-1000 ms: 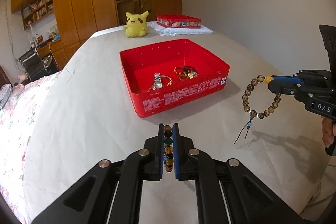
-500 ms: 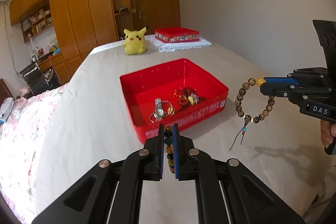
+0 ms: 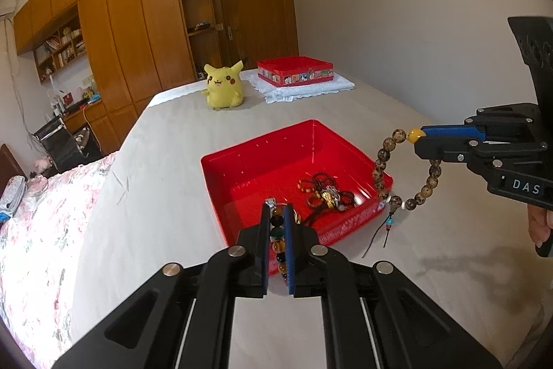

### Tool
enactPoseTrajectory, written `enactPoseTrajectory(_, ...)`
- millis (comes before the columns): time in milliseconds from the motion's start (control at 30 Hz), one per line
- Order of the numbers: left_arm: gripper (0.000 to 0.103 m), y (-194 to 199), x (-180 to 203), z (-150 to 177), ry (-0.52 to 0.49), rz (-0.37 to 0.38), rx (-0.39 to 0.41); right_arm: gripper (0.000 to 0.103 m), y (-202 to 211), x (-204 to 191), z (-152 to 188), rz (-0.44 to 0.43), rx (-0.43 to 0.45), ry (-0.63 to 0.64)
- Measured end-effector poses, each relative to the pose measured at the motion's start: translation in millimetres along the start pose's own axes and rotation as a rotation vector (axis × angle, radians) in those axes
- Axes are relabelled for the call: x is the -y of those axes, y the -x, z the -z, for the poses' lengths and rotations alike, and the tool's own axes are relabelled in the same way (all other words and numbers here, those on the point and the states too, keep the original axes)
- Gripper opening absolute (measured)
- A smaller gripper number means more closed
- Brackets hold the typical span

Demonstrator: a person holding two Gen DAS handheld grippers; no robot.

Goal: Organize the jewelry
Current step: 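Carry both bead bracelets into the red box and open both tools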

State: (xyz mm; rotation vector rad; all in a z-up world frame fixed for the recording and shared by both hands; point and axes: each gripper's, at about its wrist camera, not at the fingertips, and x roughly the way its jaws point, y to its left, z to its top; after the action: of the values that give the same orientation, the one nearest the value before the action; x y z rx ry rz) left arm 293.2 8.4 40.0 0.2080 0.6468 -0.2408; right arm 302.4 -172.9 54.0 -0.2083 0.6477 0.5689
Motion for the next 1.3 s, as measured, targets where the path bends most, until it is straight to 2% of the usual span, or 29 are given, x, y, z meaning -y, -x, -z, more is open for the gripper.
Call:
enactPoseTrajectory(300, 0.007, -46.5, -9.5, -25.7, 0.001, 0.006, -0.04, 0.01, -43.4, 17.9, -34.2, -0.001, -0.022, -0.019)
enactPoseTrajectory(500, 0.007, -91.8, -14.7, -33.3, 0.015, 0.038, -0.104, 0.01, -94.5, 37.9, -43.1, -0.008, -0.09, -0.066)
enactPoseTrajectory(733, 0.007, -149.9, -18.6, -24.1, 0.056, 0.078, -0.201, 0.01, -154.2, 52.8, -24.7, -0.025, -0.198, -0.127)
enactPoseTrajectory(900, 0.007, -182.0, -15.0, -8.7, 0.068, 0.088, -0.253, 0.01, -180.5, 61.0, -6.6, -0.015, -0.261, -0.153)
enactPoseTrajectory(1167, 0.007, -194.2, -17.7, 1.3, 0.088, 0.092, -0.278, 0.014, -197.1, 67.1, 11.5, 0.001, -0.325, -0.158)
enactPoseTrajectory(1267, 0.009, -195.6, -19.7, 2.8, 0.094, 0.086, -0.283, 0.019, -197.8, 67.6, 12.3, 0.012, -0.323, -0.144)
enactPoseTrajectory(1300, 0.01, -195.2, -20.0, 3.8, 0.094, 0.079, -0.283, 0.025, -197.7, 67.3, 12.2, 0.013, -0.322, -0.141)
